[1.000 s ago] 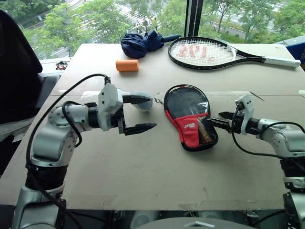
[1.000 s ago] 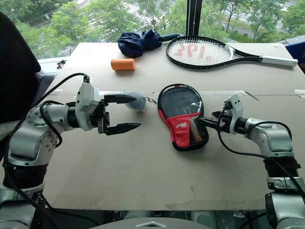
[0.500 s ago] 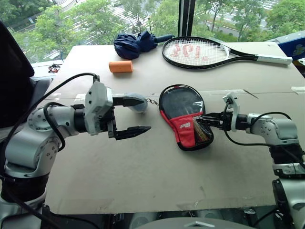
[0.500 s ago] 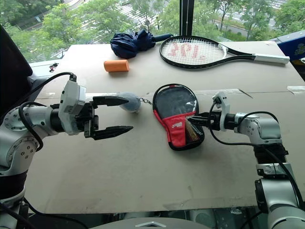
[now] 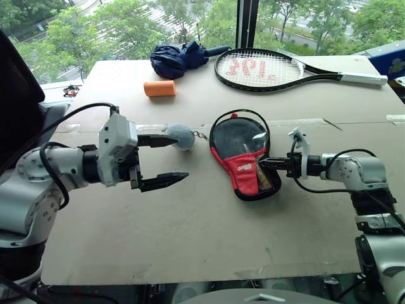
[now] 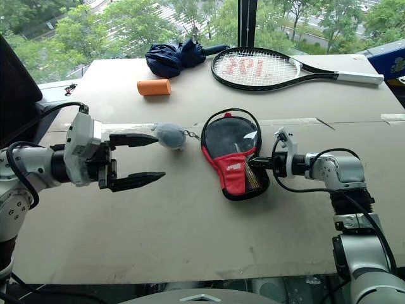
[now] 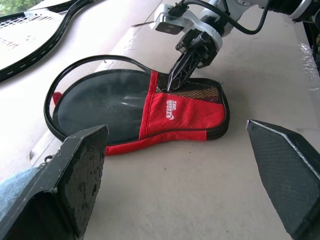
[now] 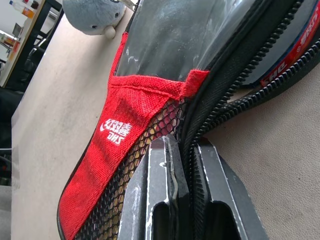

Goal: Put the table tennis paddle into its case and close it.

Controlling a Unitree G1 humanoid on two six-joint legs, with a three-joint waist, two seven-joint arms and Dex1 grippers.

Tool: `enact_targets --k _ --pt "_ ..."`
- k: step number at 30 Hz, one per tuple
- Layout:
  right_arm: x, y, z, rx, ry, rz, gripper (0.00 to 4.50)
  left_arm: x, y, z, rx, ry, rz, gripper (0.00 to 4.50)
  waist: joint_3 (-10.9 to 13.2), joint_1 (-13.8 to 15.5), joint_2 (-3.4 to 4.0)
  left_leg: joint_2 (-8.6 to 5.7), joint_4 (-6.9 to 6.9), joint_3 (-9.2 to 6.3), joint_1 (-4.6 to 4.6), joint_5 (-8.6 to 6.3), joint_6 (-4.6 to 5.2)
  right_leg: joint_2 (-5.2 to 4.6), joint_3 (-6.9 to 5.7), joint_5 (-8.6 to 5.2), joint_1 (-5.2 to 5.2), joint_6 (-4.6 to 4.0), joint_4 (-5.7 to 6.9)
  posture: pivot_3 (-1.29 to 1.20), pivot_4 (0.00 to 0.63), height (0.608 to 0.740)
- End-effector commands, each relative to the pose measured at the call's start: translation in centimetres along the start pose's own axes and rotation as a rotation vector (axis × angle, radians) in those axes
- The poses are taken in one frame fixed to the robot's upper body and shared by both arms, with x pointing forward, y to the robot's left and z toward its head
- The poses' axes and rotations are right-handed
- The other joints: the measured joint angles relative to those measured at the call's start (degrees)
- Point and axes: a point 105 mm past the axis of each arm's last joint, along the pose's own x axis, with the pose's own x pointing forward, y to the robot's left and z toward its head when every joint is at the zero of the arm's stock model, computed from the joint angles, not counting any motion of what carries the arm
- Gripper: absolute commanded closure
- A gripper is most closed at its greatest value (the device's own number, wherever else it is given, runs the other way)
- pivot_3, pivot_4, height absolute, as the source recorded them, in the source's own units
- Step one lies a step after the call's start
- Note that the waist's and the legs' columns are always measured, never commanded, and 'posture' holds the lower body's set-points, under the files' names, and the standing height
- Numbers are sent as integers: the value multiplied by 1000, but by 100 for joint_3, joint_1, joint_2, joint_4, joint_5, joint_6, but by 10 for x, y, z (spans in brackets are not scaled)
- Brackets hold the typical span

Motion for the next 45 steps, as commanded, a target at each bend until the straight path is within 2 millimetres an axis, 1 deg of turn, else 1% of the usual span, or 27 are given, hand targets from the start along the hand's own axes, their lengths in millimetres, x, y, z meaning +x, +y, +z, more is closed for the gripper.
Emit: enact_targets --k 1,4,7,9,12,16,18,21,25,26,27,28,29,31,32,34,35,36,37,38,40,42,45 --pt "-4 10 6 20 -35 46 4444 -6 -1 11 64 -5 16 0 0 6 0 0 0 0 0 0 0 0 0 0 0 0 0 0 150 723" --pt "-9 14 3 46 -37 52 4444 -6 -2 11 62 -4 15 0 1 11 1 0 -2 -1 -1 0 0 0 -1 0 -2 0 -2 0 150 723" --pt "-19 30 -16 76 -6 81 4444 -8 -3 9 57 3 12 0 1 50 1 0 -11 -2 -4 -1 0 -2 -2 0 -4 0 -6 0 150 723" --pt "-27 38 -29 83 9 66 4444 -8 -4 8 55 8 10 0 1 64 1 0 -17 -2 -4 -1 0 -4 -3 0 -7 0 -9 0 150 723" --pt "-35 47 -40 104 8 62 4444 -9 -4 7 53 10 6 0 2 95 3 0 -18 2 -7 -1 0 -5 0 0 -9 0 -9 0 150 723" --pt "-39 58 -56 124 29 58 4444 -8 -4 5 47 14 -5 0 3 133 5 0 -21 5 -1 -2 1 -4 3 0 -8 0 -4 0 150 723" --pt "-39 58 -58 134 15 31 4444 -7 -5 4 46 18 -12 0 3 135 5 0 -24 6 0 -2 1 -4 3 0 -8 -1 -5 0 150 723" --pt "-36 64 -61 140 -20 10 4444 -9 -5 2 41 36 -17 0 3 148 4 0 -24 8 0 -1 0 -5 3 0 -8 -1 -5 0 150 723" --pt "-39 60 -53 83 -93 -51 4444 -11 -5 -5 45 78 -28 0 4 145 7 0 -31 11 1 -1 0 -5 7 0 -10 -1 -8 0 150 723" --pt "-41 59 -51 64 -104 -55 3811 -11 -5 -5 44 74 -28 0 4 147 7 -1 -31 13 2 -1 0 -5 8 0 -11 -1 -7 0 150 723" --pt "-44 61 -49 45 -111 -44 3671 -11 -5 -5 46 72 -28 0 4 148 6 -1 -31 13 2 -1 0 -5 7 0 -10 -1 -7 0 150 723" --pt "-47 63 -47 28 -115 -31 3119 -11 -4 -4 47 70 -28 0 4 148 7 -1 -31 12 2 -1 0 -5 5 0 -10 -1 -7 0 150 723" --pt "-51 61 -44 2 -127 -43 2765 -11 -3 -4 48 65 -25 0 5 149 8 -1 -31 12 2 -1 0 -6 5 0 -10 -1 -7 0 150 723" --pt "-61 56 -38 -54 -159 -83 1742 -12 0 -2 46 54 -18 0 4 158 7 -1 -31 11 2 -1 0 -7 3 0 -9 -1 -8 0 150 723" --pt "-67 54 -36 -81 -168 -100 1332 -12 1 -2 45 52 -15 0 4 157 7 -1 -32 11 2 -1 0 -7 2 0 -9 -1 -8 0 150 723" --pt "-77 51 -31 -140 -187 -117 321 -13 2 -2 43 51 -11 0 4 155 7 -1 -32 12 2 -1 0 -7 3 0 -8 -1 -8 0 150 723" --pt "-82 51 -29 -204 -184 -120 81 -14 4 -3 39 48 -7 0 4 156 7 -1 -32 12 2 -1 0 -7 3 0 -8 -1 -8 0 150 723" --pt "-84 52 -29 -250 -178 -118 81 -15 5 -3 36 46 -3 0 5 156 7 -1 -32 13 3 -1 0 -7 3 0 -8 -1 -8 0 150 723" --pt "-84 57 -24 -352 -207 -96 81 -15 10 -3 24 23 21 0 5 156 7 -1 -32 12 3 -1 1 -7 2 0 -8 -1 -8 0 150 723" --pt "-80 63 -23 -453 -204 -70 81 -16 16 -2 10 -5 50 0 4 158 7 0 -32 13 3 -1 1 -7 3 0 -8 -1 -8 0 150 723" --pt "-66 68 -25 -620 -173 -49 81 -14 30 -6 8 -19 108 0 4 140 7 1 -32 12 8 -1 0 -5 0 0 -4 -1 -6 0 150 723" --pt "-50 74 -26 -668 -176 -9 81 -10 47 -15 -17 11 180 0 4 135 5 3 -32 12 15 0 0 -2 -2 0 -1 -1 -1 0 150 723" --pt "-22 82 -32 -691 -148 45 81 -1 66 -26 -89 15 209 0 3 150 5 3 -30 12 14 1 -3 -3 0 1 -1 -1 -1 0 150 723"
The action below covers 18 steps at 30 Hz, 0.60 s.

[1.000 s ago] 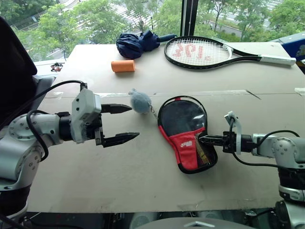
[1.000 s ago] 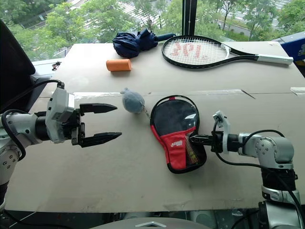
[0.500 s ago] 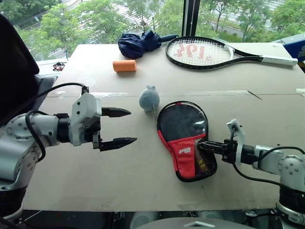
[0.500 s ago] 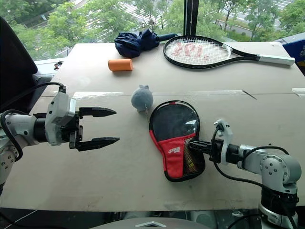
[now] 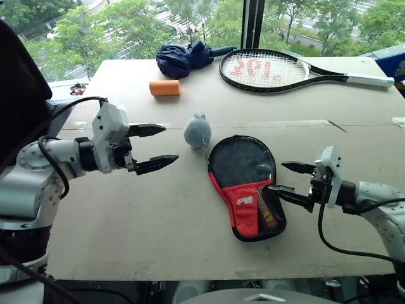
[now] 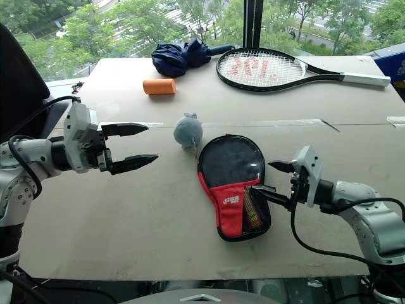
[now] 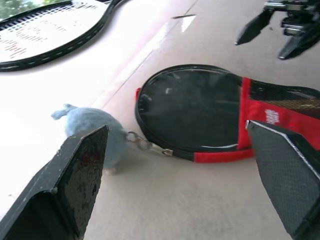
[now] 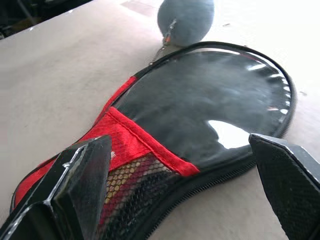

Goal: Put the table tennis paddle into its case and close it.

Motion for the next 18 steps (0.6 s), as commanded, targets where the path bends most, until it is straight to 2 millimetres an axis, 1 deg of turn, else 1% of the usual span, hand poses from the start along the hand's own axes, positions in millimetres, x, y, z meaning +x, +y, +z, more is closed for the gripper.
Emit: enact_targets --k 1,3,5,7,8,10,13,16,18 --pt "30 16 4 -98 1 72 81 11 23 -9 -48 8 58 0 0 5 -1 0 7 -3 -3 0 0 1 -3 0 -5 0 1 0 150 723" --pt "42 21 1 -134 8 110 81 17 35 -17 -49 31 71 0 -1 12 -3 0 10 -3 -4 0 0 1 -4 0 -5 0 0 0 150 723" --pt "53 22 -5 -155 53 120 81 25 46 -22 -50 41 72 0 -1 14 -4 -2 21 -6 -11 0 0 1 -9 0 -7 0 -2 0 150 723" --pt "58 15 -16 -140 140 88 81 35 65 -26 -65 36 115 0 -1 23 -5 -4 39 -11 -18 0 0 2 -15 0 -8 0 3 0 150 723" --pt "59 12 -20 -138 173 80 81 39 71 -27 -79 35 122 0 -1 27 -5 -4 46 -14 -25 0 0 3 -19 1 -11 0 3 0 150 723" --pt "57 9 -29 -105 235 72 81 50 81 -37 -84 78 145 0 -4 22 -10 -5 54 -17 -31 0 0 3 -22 1 -12 0 5 0 150 723" --pt "56 7 -34 -80 275 60 81 62 85 -45 -90 106 120 0 -8 11 -17 -8 58 -24 -36 0 1 1 -28 1 -15 0 6 0 150 723" --pt "56 4 -37 -63 289 39 81 79 77 -47 -115 113 18 0 -9 2 -19 -8 58 -26 -39 -1 1 1 -30 1 -14 0 6 0 150 723" --pt "57 5 -36 -54 284 37 81 87 78 -50 -116 138 5 0 -11 7 -21 -8 63 -30 -42 0 1 1 -34 1 -15 0 8 0 150 723"
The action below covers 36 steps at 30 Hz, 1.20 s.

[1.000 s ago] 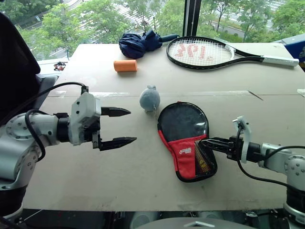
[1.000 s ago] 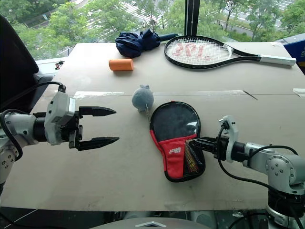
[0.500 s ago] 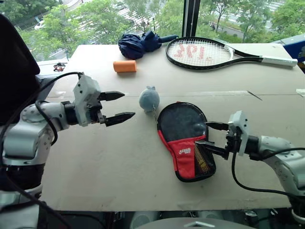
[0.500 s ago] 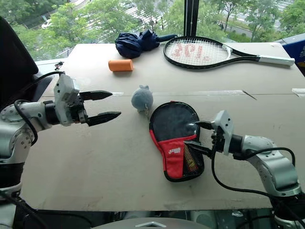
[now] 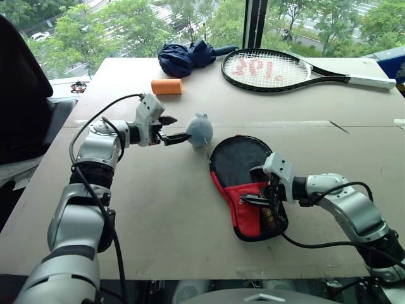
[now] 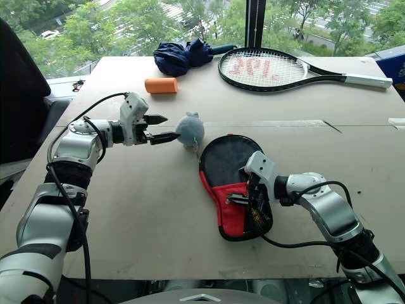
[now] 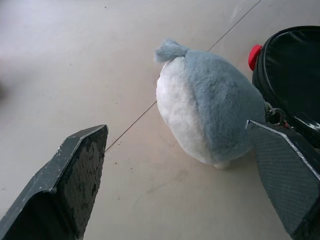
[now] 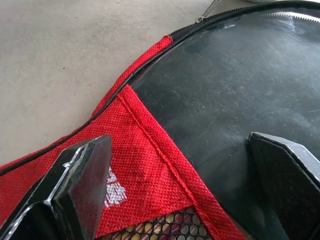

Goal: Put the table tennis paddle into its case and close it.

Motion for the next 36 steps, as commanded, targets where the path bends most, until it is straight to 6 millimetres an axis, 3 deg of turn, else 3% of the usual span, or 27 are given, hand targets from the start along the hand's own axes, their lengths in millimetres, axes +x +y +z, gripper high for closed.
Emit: enact_targets --k 1,5,7,8,9,13,16,23,31,34,36 --pt "1 -2 -15 59 63 -23 81 7 4 9 44 21 -19 0 -1 0 -3 0 4 -4 -3 0 0 0 -5 0 0 0 1 0 150 723" --pt "1 -1 -16 68 71 -26 81 22 7 6 37 62 -6 0 -3 -3 -5 -1 16 -11 -17 0 0 0 -14 0 -6 0 8 0 150 723" --pt "0 0 -18 68 82 -27 0 26 7 8 54 51 -5 511 -4 -5 -6 -3 18 -14 -19 0 0 -1 -18 0 -6 1 9 0 150 723" --pt "0 0 -21 63 98 -30 0 28 6 11 44 27 -14 1227 -4 -5 -6 -3 18 -14 -20 0 0 -2 -21 0 -6 1 9 0 150 723" --pt "0 0 -24 58 116 -37 0 29 6 12 37 17 -13 1329 -4 -5 -6 -3 18 -14 -20 0 0 -2 -21 0 -6 0 9 0 150 723" --pt "0 1 -30 49 154 -41 0 31 6 11 46 28 -12 3150 -10 -1 -16 -4 25 -24 -26 0 0 -3 -28 0 -7 0 11 0 150 723" --pt "1 1 -35 38 174 -44 0 35 10 22 59 1 22 4441 -18 6 -28 -7 35 -36 -33 0 0 -5 -41 0 -6 0 13 0 150 723" --pt "3 9 -38 47 179 -12 0 59 10 43 170 26 104 4479 -20 17 -32 -35 70 -58 -43 0 0 -27 -62 0 -6 1 50 0 150 723" --pt "7 25 -41 38 191 35 0 104 0 69 347 90 268 4479 -21 23 -35 -59 81 -71 -44 0 1 -42 -70 -2 -7 4 76 0 150 723" --pt "9 30 -42 38 191 36 0 123 -9 89 429 73 341 4479 -21 31 -36 -59 81 -73 -44 0 1 -42 -71 -2 -7 4 77 0 150 723" --pt "6 33 -42 41 194 39 0 147 -36 113 439 -10 313 4479 -21 48 -37 -61 81 -73 -46 0 2 -44 -71 -2 -7 4 77 0 150 723"
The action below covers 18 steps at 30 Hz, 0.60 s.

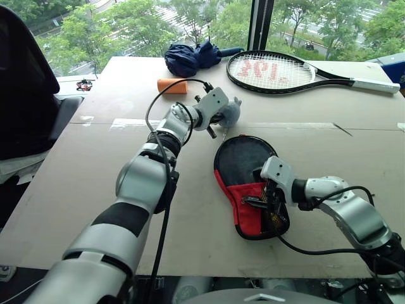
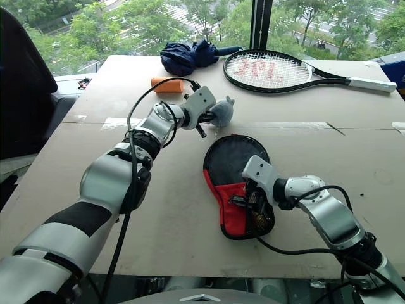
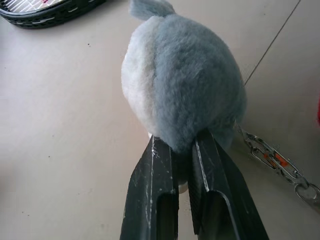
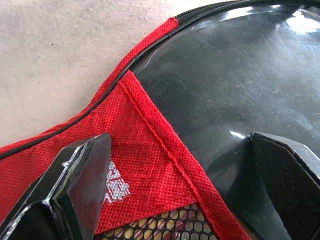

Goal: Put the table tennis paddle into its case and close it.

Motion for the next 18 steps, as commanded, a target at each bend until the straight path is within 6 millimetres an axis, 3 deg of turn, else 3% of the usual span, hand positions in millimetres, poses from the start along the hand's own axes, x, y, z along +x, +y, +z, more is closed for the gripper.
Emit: enact_targets --k 1,4,9,18 --pt "6 27 -31 97 109 96 0 12 -11 72 52 -166 58 4479 1 33 -1 -1 1 -3 -2 0 0 -1 -3 0 0 0 0 0 150 723" --pt "5 27 -32 99 113 87 0 19 -31 95 85 -230 31 4479 1 54 -2 -5 3 -3 -5 0 1 -4 -6 -1 0 1 -2 0 150 723" --pt "8 35 -30 110 107 85 0 30 -81 127 139 -309 -81 4479 1 20 -2 -4 -2 -2 -2 0 0 -3 -2 -2 -1 3 -1 0 150 723" --pt "10 47 -29 133 94 98 0 23 -156 149 215 -450 -435 4479 1 17 -2 -6 -2 -1 -2 0 0 -4 -3 -3 0 4 -3 0 150 723"
